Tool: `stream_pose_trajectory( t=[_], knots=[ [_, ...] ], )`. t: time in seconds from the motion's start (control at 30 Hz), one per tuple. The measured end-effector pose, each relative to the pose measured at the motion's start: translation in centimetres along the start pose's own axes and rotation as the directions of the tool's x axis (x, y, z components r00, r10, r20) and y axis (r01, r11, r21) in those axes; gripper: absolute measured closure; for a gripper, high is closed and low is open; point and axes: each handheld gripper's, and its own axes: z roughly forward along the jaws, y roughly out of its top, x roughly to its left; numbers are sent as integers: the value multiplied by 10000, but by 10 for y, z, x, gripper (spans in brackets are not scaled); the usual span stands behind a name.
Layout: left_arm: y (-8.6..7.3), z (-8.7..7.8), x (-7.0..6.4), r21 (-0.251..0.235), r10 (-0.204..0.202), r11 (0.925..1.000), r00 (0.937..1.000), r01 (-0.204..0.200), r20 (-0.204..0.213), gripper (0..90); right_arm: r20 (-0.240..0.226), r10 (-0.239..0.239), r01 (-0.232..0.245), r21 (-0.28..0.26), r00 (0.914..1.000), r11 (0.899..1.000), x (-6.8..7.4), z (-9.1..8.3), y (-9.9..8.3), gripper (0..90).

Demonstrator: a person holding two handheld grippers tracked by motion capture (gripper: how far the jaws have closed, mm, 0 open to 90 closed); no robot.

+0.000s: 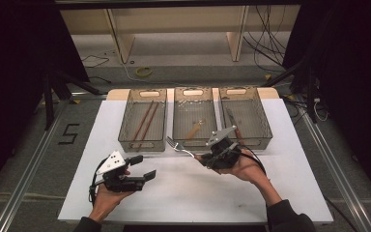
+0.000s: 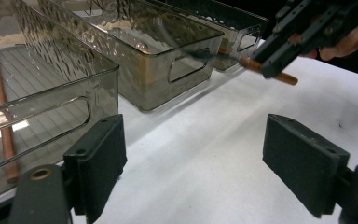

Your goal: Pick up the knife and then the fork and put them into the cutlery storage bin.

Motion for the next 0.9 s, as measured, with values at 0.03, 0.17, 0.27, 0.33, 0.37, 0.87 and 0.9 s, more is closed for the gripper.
stream_pose_trajectory(
  t=[0.03,0.17,0.27,0.33,0.37,0.87,0.9],
  knots=[
    [0,0,0,-8,-1,10000,10000,1,-4,205,90,112,-110,-146,9999,9998,-2,-3,0,776],
    [0,0,0,-14,-4,10000,10000,4,-9,204,481,472,-442,-598,9977,9972,-8,-16,0,776],
    [0,0,0,-18,0,10000,10000,0,-11,205,724,776,-706,-950,9944,9930,-14,-24,-1,776],
    [0,0,0,-14,4,10000,10000,-4,-14,205,813,914,-822,-1099,9925,9905,-19,-29,-2,776],
    [0,0,0,-15,4,10000,10000,-4,-15,205,882,1014,-905,-1206,9909,9886,-21,-32,-3,776],
    [0,0,0,5,15,10000,10000,-15,-37,205,1541,2289,-1914,-2250,9612,9554,-54,-61,-15,776],
    [0,0,0,5,10,10000,10000,-10,-49,205,1580,2328,-1942,-2268,9596,9544,-56,-62,-15,776]
  ],
)
